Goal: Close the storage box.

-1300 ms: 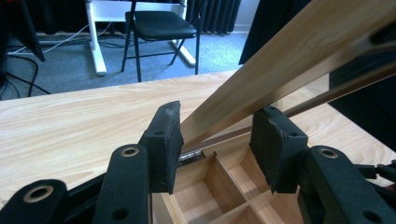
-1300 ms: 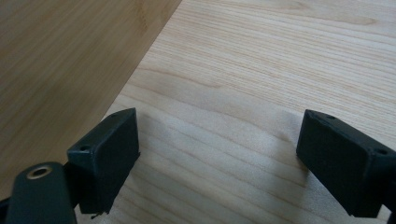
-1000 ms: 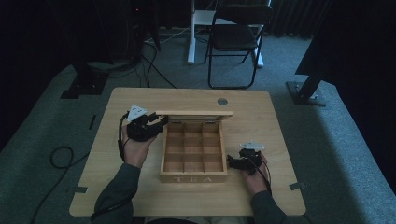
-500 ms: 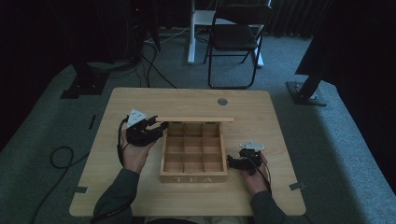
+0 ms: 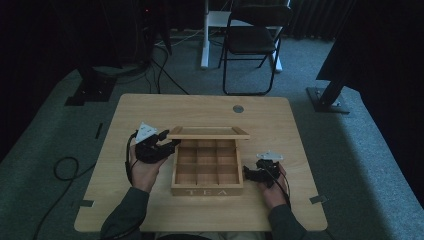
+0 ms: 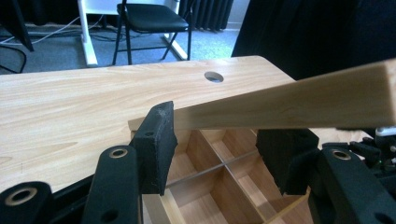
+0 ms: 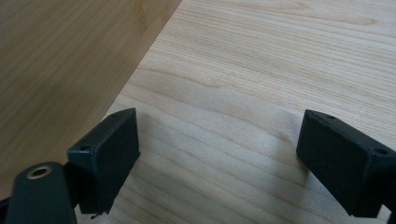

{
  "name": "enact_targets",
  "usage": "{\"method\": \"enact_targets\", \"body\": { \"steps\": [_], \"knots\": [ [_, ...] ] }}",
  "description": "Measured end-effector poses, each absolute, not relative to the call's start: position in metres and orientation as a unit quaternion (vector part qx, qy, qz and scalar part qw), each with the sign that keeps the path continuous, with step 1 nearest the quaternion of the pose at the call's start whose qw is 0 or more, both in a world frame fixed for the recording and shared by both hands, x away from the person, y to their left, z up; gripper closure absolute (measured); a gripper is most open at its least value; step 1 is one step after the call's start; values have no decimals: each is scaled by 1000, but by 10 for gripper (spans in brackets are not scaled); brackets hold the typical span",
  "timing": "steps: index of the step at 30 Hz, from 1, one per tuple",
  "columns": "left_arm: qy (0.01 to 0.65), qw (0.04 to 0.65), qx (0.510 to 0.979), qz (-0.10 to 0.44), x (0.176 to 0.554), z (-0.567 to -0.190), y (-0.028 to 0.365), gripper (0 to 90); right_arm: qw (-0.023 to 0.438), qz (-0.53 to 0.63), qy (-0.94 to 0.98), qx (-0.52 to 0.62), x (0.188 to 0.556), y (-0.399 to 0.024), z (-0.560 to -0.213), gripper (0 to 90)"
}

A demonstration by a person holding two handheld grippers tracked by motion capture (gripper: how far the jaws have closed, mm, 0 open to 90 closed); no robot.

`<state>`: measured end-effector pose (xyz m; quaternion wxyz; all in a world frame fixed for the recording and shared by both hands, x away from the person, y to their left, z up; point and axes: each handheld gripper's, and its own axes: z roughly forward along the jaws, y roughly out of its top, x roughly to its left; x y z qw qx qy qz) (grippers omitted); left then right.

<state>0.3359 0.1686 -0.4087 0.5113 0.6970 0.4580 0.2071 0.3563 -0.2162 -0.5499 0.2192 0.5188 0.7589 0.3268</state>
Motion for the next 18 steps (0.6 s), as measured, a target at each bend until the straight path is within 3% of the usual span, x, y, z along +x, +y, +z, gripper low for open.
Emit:
{"method": "enact_targets", "body": {
  "steps": [18],
  "knots": [
    [450,508,704,207,320,-418,165,457,219,327,759,519,356,-216,-550,127]
  ]
}}
